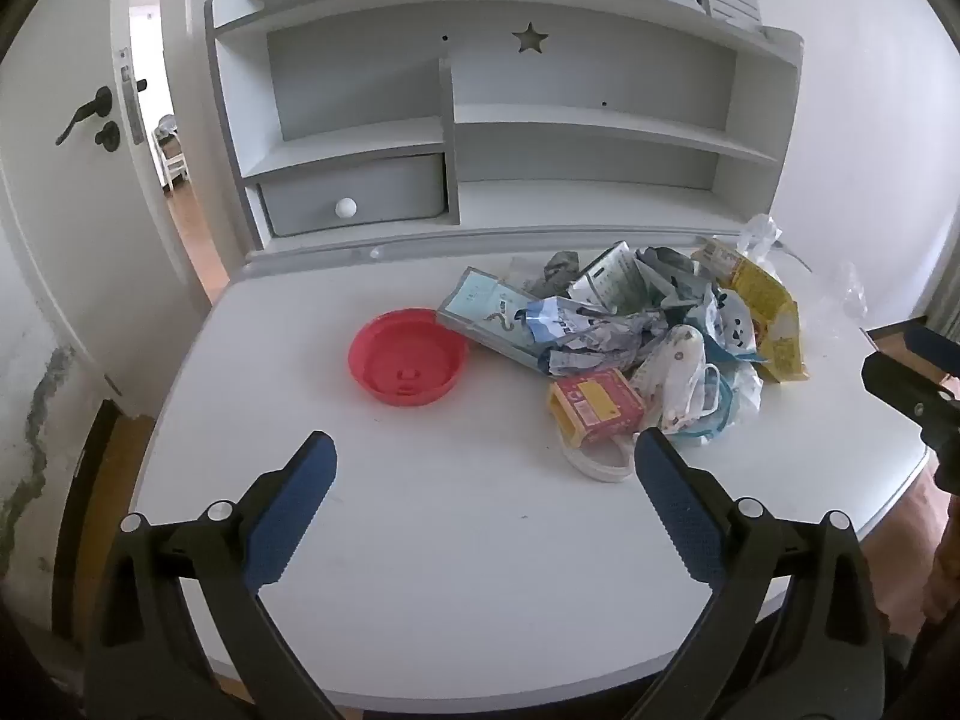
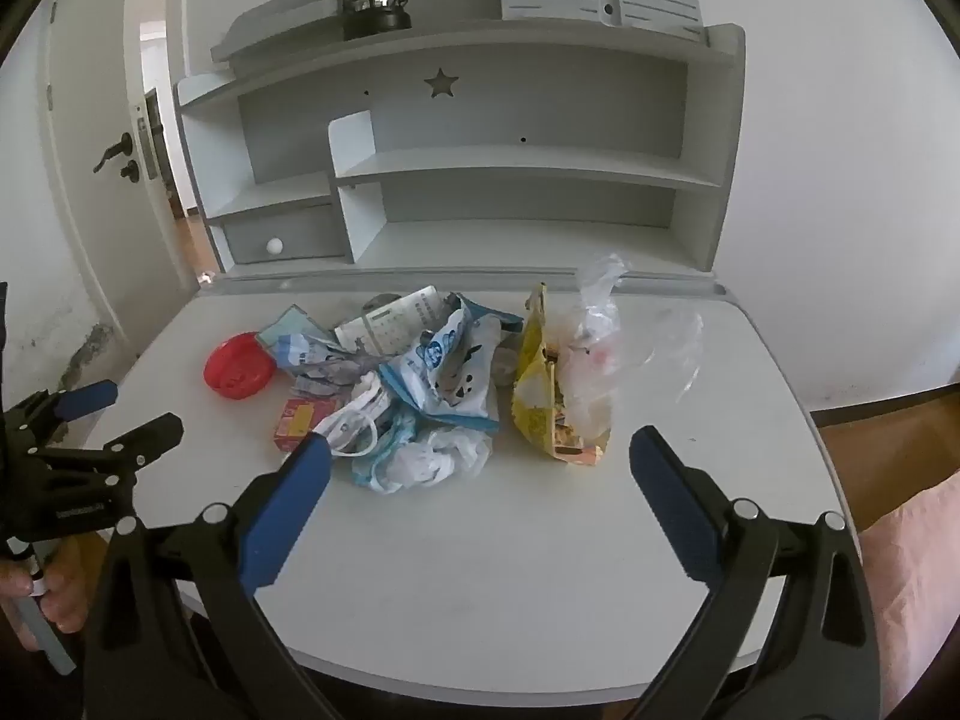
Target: Collect trash
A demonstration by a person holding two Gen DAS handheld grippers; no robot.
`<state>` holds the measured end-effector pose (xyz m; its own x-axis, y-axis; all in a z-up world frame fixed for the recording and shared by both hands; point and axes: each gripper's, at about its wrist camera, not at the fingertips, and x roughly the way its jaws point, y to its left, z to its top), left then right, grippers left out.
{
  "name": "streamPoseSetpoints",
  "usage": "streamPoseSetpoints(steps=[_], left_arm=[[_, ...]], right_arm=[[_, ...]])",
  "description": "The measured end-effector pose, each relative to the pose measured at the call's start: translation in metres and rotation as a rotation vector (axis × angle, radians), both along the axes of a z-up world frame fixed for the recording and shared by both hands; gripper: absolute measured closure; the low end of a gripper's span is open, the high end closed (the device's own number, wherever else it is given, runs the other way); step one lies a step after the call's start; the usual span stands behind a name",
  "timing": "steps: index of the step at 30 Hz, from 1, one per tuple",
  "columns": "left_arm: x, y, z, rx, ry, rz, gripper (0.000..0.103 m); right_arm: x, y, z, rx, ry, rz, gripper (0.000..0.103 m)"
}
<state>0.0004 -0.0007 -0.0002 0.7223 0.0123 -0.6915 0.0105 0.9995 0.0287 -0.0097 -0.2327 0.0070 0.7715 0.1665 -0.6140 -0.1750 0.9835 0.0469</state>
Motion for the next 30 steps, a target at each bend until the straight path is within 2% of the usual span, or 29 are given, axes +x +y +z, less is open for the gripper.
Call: streamPoseSetpoints(steps=[11, 13, 30], left_arm=[[0.01, -0.003, 0.0, -0.008, -0.001, -0.006, 0.006], [-0.004, 0.003, 0.003, 0.001, -0.018, 0.003, 0.006], [-0.001, 0.003, 0.001, -0.001, -0.009, 0.002, 0.006]], right_arm=[[0.002, 0.006, -0.001, -0.001, -0.024, 0.006, 0.007], [0.003, 0.008, -0.002, 0.0, -0.027, 0.002, 0.007], [0.001, 0.001, 0.001, 0.008, -0.025, 0.005, 0.007]])
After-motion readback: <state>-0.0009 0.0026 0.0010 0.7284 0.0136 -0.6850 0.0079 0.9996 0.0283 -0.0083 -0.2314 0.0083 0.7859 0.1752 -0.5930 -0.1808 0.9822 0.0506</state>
